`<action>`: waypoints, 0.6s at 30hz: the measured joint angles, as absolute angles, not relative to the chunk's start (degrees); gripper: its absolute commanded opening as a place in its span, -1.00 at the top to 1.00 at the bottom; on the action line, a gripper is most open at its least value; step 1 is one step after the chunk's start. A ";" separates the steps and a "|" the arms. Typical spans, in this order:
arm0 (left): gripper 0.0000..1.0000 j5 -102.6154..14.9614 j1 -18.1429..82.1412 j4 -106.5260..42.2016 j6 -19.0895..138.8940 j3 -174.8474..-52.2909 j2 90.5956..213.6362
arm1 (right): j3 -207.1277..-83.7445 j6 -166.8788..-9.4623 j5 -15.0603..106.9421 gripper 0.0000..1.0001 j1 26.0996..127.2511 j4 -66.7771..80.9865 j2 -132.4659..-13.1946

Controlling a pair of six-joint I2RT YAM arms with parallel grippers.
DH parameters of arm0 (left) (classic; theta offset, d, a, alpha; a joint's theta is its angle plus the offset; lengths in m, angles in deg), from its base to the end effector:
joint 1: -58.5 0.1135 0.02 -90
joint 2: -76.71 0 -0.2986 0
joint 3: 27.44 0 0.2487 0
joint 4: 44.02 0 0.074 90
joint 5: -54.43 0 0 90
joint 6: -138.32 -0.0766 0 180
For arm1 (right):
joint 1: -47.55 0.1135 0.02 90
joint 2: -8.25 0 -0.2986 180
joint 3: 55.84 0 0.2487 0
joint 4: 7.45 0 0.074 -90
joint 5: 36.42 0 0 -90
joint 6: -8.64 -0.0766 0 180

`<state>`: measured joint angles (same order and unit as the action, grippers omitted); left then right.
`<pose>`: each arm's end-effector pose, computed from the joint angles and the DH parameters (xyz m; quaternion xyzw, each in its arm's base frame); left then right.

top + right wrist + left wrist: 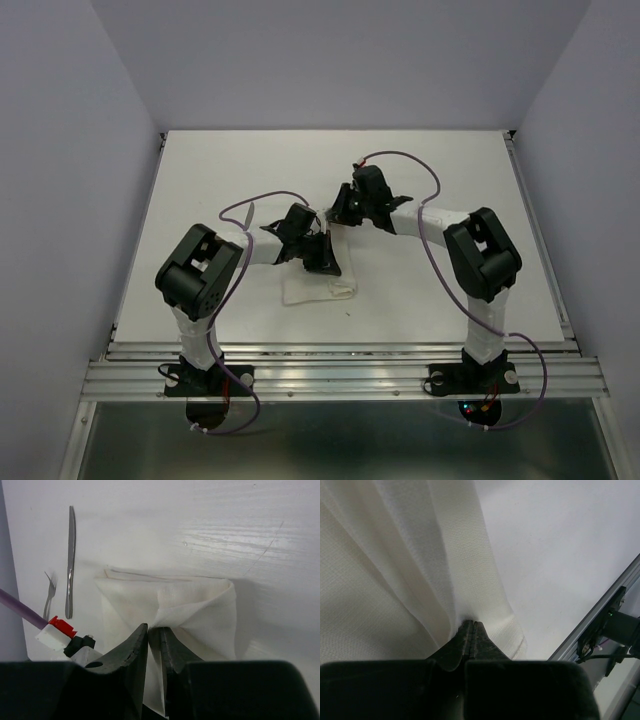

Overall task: Fold the napkin into a case and place the utensils inside
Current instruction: Fold the lower triangle-folded napkin at the center of the board.

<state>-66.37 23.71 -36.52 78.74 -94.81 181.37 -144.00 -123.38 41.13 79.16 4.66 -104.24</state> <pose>0.3001 -0.2562 0.1532 0.1359 0.8855 -0.4062 0.1801 0.4006 0.2659 0.1985 0.0319 0.8883 0.3459 0.3006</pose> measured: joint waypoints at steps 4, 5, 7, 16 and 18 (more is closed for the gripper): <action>1.00 -66.66 23.74 -36.78 79.17 -94.81 181.57 | -146.20 -123.20 41.18 0.57 79.62 5.47 -106.88; 1.00 -66.81 23.82 -36.76 79.24 -94.81 181.59 | -146.40 -123.20 41.24 0.58 79.62 5.56 -107.23; 1.00 -66.88 23.93 -36.76 79.50 -94.81 181.63 | -147.12 -123.11 41.44 0.58 79.65 6.15 -107.62; 1.00 -66.79 24.61 -36.15 81.53 -94.79 181.61 | -149.50 -122.94 42.56 0.58 79.97 6.61 -110.49; 1.00 -66.46 24.41 -36.23 80.59 -94.79 181.37 | -149.72 -122.98 43.32 0.58 80.10 6.54 -111.75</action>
<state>-66.46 24.41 -36.23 80.59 -94.79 181.37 -149.72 -122.98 43.32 80.10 6.54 -111.75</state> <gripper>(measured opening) 0.022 0.209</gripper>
